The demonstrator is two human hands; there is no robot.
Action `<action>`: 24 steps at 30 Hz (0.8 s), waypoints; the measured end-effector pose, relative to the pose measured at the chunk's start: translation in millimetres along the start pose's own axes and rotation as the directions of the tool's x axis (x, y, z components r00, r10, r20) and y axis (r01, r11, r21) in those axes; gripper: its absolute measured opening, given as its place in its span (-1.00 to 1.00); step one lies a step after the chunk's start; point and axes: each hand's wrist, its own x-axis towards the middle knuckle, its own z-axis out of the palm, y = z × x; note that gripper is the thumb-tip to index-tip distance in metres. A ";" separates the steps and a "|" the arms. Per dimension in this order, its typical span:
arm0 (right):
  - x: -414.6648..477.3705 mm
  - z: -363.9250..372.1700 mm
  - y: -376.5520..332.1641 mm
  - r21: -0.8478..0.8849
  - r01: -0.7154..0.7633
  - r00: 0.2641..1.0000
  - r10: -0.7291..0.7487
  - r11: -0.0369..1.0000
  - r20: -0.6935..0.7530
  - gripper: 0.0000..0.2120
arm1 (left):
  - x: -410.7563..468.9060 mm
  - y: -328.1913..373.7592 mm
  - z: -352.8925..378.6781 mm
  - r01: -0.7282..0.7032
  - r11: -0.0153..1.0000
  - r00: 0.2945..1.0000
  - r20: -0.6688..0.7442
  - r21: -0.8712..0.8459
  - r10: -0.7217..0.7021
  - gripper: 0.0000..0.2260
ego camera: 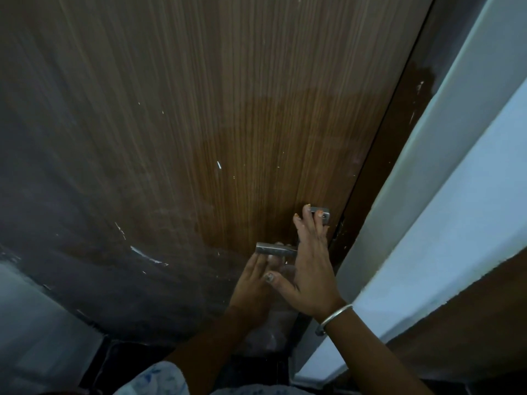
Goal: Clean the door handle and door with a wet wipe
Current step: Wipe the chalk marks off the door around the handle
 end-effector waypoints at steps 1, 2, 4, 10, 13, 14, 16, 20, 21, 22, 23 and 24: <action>0.0 -0.7 -0.6 0.003 -0.002 1.000 0.002 1.000 0.006 -0.17 | 2.8 2.3 -0.4 -0.049 0.995 0.998 0.031 0.087 0.046 -0.42; -0.2 -1.4 -0.8 0.007 -0.006 1.000 0.006 1.000 0.014 -0.17 | 5.7 5.2 -1.5 -0.091 0.988 0.995 0.054 0.124 0.085 -0.48; -0.6 -2.3 -0.7 0.015 -0.012 0.999 0.012 1.000 0.037 -0.18 | 7.3 5.9 -1.1 0.004 0.970 0.995 0.099 0.241 -0.029 -0.48; -2.6 -3.1 4.3 0.035 0.011 0.997 -0.014 0.999 0.082 -0.16 | 16.0 4.0 -28.8 -0.204 0.956 0.973 0.154 0.211 0.173 -0.36; -21.3 5.3 12.4 0.096 -0.061 0.998 0.064 0.993 -0.030 -0.21 | 13.2 0.1 -11.9 -0.250 0.956 0.936 0.290 0.153 0.198 -0.37; -31.5 11.9 15.8 0.121 -0.143 0.980 0.158 0.982 -0.120 -0.26 | 12.8 -0.4 -5.6 -0.237 0.957 0.921 0.354 0.167 0.166 -0.34; -51.8 25.2 25.3 0.228 -0.363 0.867 0.418 0.903 -0.272 -0.47 | 14.9 -0.6 -4.3 -0.227 0.954 0.928 0.340 0.194 0.152 -0.25; -68.4 45.2 53.8 0.506 -0.763 0.535 0.832 0.402 0.146 -0.92 | 13.9 8.7 -12.9 -0.174 0.978 0.961 0.237 0.115 0.144 -0.13; -68.0 46.1 59.8 0.509 -0.800 0.481 0.846 0.317 0.230 -0.93 | 13.8 10.4 -12.9 -0.176 0.978 0.968 0.198 0.112 0.152 -0.12; -66.9 46.2 64.7 0.527 -0.811 0.446 0.850 0.253 0.279 -0.90 | 13.5 10.7 -10.9 -0.192 0.976 0.972 0.161 0.104 0.173 -0.14; -64.2 45.8 67.1 0.568 -0.802 0.427 0.844 0.187 0.324 -0.85 | 13.3 10.5 -10.6 -0.207 0.974 0.972 0.129 0.093 0.194 -0.16; -60.1 44.8 67.3 0.619 -0.778 0.416 0.826 0.107 0.380 -0.79 | 13.3 10.3 -10.3 -0.217 0.973 0.972 0.105 0.083 0.208 -0.18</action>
